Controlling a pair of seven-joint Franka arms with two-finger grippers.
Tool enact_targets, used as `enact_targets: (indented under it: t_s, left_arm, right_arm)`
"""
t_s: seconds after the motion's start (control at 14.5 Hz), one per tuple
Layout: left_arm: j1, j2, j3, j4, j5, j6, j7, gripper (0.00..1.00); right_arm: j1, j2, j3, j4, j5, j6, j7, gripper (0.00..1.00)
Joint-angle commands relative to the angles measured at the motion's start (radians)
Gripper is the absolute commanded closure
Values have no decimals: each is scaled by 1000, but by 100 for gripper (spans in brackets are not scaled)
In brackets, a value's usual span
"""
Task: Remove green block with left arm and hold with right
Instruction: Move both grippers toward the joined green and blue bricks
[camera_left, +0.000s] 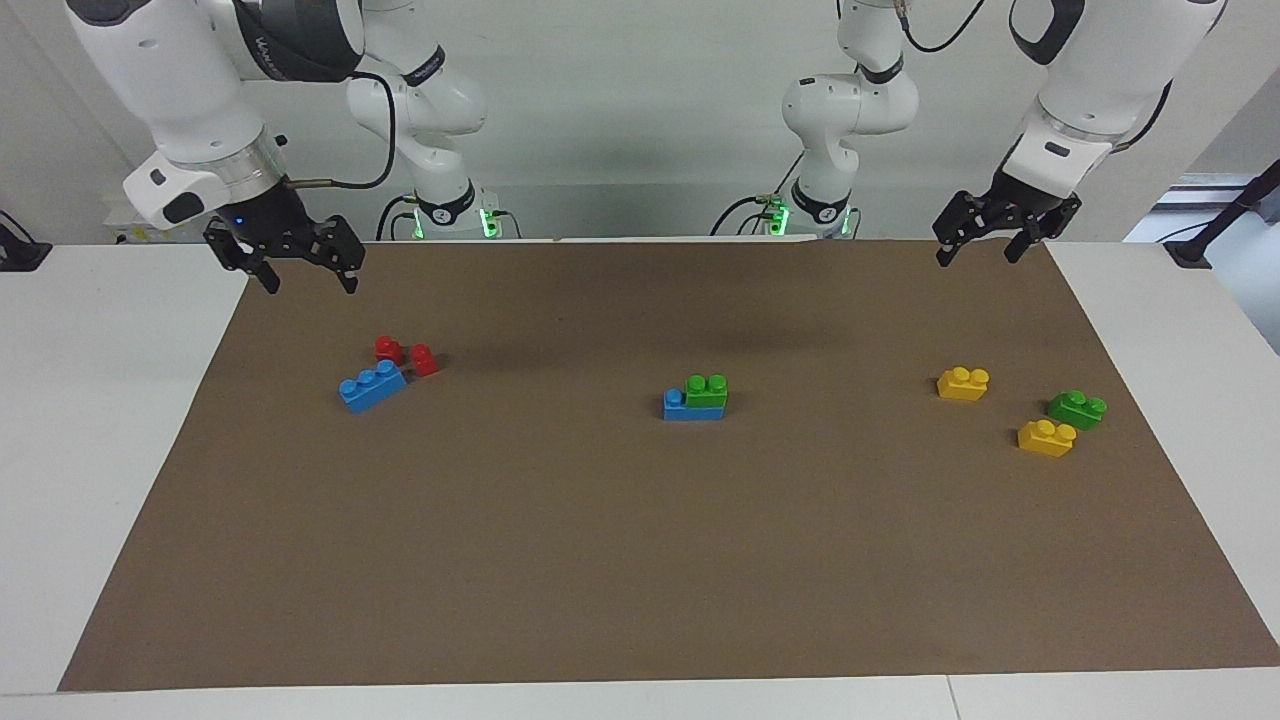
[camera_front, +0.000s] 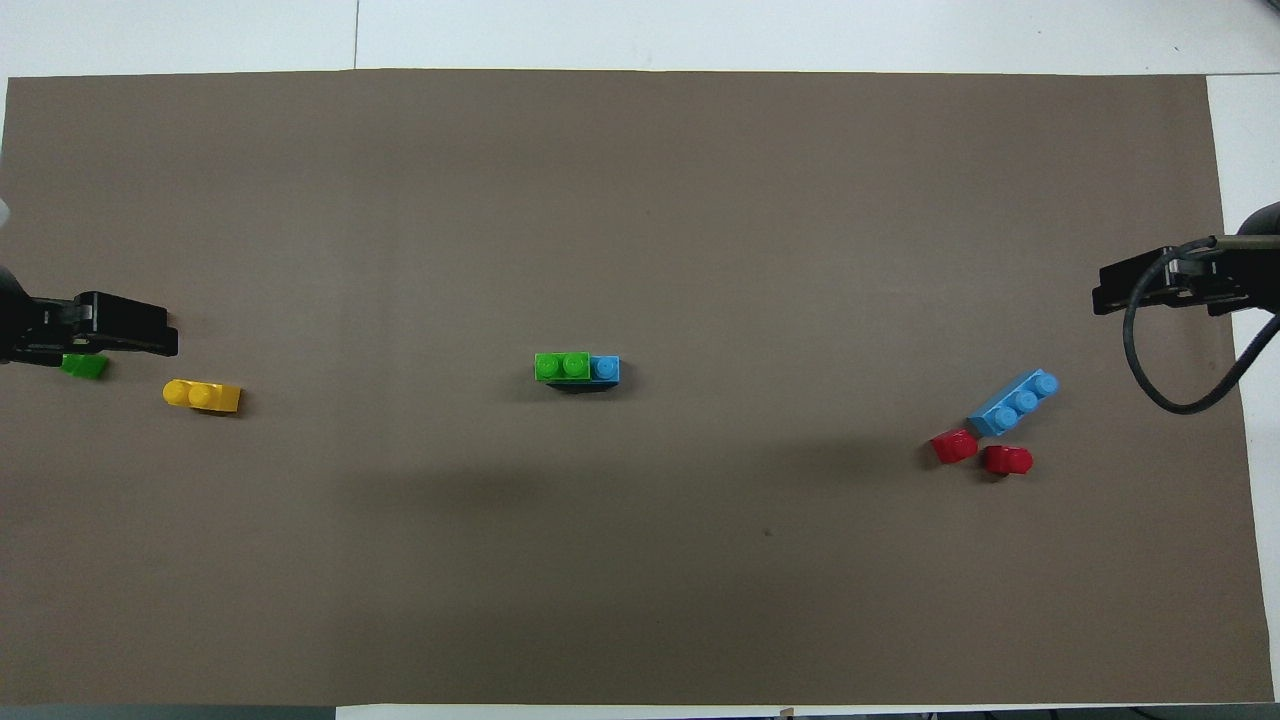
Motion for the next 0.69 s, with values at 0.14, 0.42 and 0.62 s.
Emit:
enact_targets:
  t_s: [0.14, 0.42, 0.62]
  left_arm:
    - [9, 11, -4, 21, -13, 2, 11, 0]
    - [9, 11, -4, 21, -13, 2, 10, 0]
    - [5, 11, -6, 20, -13, 2, -25, 0]
  right_arm:
    - [-15, -12, 9, -7, 1, 4, -9, 0]
    - [-18, -12, 8, -16, 12, 61, -21, 0]
    - [17, -14, 17, -55, 44, 101, 305, 0]
